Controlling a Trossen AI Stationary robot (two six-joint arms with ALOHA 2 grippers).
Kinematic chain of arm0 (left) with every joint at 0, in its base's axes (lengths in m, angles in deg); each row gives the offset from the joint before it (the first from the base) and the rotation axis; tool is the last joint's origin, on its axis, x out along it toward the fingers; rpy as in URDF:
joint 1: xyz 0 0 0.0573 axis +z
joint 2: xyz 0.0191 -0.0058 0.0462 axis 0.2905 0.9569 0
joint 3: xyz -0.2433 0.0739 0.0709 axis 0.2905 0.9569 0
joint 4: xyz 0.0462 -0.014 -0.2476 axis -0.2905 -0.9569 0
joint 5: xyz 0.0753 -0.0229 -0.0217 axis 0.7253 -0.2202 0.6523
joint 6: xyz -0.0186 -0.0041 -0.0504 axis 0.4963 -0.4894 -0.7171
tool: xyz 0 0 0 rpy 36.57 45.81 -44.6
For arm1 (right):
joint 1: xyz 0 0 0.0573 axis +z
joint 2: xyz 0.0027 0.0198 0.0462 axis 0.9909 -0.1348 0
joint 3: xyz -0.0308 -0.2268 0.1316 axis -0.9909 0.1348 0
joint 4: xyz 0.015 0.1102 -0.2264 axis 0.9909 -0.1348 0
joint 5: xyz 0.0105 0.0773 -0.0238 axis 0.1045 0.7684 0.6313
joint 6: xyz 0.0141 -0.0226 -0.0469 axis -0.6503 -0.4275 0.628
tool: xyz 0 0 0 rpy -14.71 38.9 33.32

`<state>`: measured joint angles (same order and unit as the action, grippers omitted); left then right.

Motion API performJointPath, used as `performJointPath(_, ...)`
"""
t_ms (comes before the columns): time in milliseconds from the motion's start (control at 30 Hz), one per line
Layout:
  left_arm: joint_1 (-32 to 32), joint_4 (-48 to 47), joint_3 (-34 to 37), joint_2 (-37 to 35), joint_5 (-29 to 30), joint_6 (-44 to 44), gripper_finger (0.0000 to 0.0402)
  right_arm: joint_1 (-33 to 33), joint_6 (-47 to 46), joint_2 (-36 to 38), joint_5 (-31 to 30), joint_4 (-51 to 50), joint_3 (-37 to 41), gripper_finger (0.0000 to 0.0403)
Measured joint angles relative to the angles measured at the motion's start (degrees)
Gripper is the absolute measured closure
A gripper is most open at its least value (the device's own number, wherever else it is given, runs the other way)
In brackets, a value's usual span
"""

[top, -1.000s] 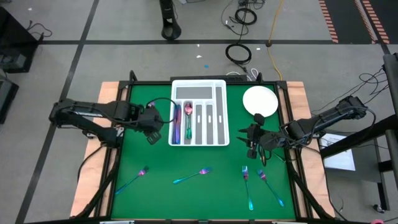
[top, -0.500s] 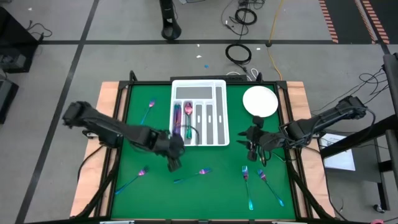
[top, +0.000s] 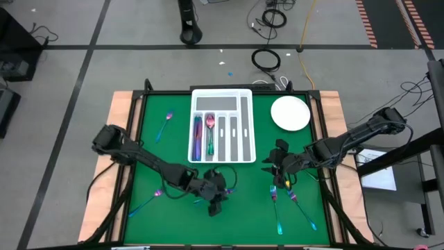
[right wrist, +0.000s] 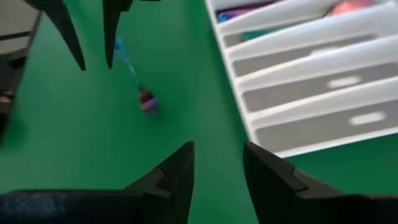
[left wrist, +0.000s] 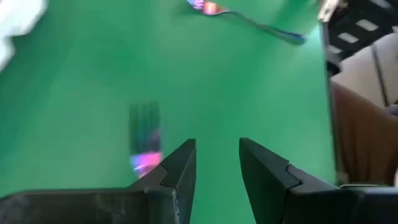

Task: Sort silverware
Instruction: Put the blue fork into the silverware tray

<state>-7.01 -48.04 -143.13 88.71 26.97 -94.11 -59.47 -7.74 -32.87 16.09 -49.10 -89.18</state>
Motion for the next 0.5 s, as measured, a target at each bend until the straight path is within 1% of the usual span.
performJointPath(67, -0.97, 0.36, -1.65, 1.18, 0.29, 0.0, 0.0278, 0.0, -1.39, -0.34, 1.93, 0.04, 0.0, 0.0277)
performJointPath(167, -2.81, -0.52, -4.67, 2.21, 2.61, 0.68, 0.0278, 0.66, -3.32, -0.85, 3.54, 0.03, 0.0, 0.0277)
performJointPath(333, -5.95, -6.99, -10.69, 2.47, 9.9, 2.36, 0.0279, 2.36, -3.55, -1.58, 3.72, 1.15, 0.0, 0.0277)
performJointPath(433, -6.83, -11.71, -14.72, 2.47, 14.52, 2.32, 0.0279, 3.56, -3.57, -1.55, 3.92, 0.17, 0.0, 0.0277)
performJointPath(500, -6.83, -12.3, -16.76, 2.96, 15.66, 1.58, 0.0279, 4.36, -3.98, -1.09, 6.75, -2.51, 0.0, 0.0277)
